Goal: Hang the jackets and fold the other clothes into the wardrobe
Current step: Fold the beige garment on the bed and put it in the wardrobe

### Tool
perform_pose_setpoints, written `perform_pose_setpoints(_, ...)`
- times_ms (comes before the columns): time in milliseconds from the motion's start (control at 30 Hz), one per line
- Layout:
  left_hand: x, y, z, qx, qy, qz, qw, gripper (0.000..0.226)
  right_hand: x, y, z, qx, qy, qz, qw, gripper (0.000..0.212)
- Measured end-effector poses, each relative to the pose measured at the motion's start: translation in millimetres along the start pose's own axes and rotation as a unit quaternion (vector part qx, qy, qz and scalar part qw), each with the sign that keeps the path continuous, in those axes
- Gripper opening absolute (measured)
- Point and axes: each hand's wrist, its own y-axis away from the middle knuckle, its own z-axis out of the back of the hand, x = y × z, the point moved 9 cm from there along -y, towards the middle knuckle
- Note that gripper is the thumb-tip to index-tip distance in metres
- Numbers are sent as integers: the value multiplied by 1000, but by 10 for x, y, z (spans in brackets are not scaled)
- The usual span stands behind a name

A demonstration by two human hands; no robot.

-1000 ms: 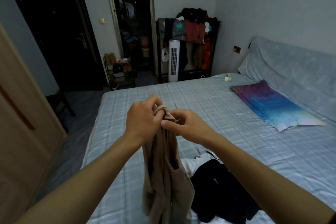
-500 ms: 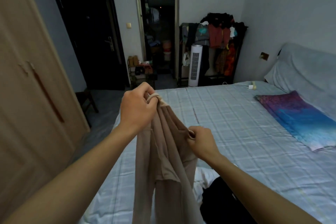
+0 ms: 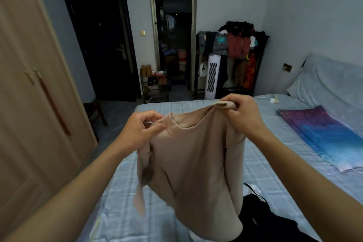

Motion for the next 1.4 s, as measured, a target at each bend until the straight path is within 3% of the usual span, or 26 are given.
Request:
perform_pose_setpoints(167,-93,-35,-133,67,72,30,995,17,76,-72,170,22,12,10,1000,4)
perform_pose_setpoints(267,-132,-103,-138,46,51,22,997,10,92,-78,216,44,22,10,999,4)
perform_pose_setpoints(433,-108,-173,-48,9,72,13,997,22,216,-30,217,160,-14,29,987,2)
perform_pose_setpoints(600,-205,-174,-43,33,115,12,993,10,159,-4,168,190,-34,29,981,32)
perform_pose_setpoints(700,-150,-229,-30,43,140,59,987,11,-70,-55,82,179,-57,-20,982,25)
perform_pose_setpoints(767,-5,-350,-13,0,109,129,986,11,-319,-150,-60,155,-63,-80,983,32)
perform_pose_setpoints(833,185,-442,34,-94,74,223,967,14,-546,-212,-239,105,-32,-147,983,27)
perform_pose_setpoints(900,254,-488,33,-167,35,256,951,16,-670,-200,-387,48,10,-191,980,22)
perform_pose_setpoints(1100,-64,-446,-109,-205,-59,146,966,16,-398,-117,-618,-15,-17,-156,987,21)
perform_pose_setpoints(1400,-511,-219,-439,-171,-30,66,983,11,139,64,-703,33,-157,-102,982,20)
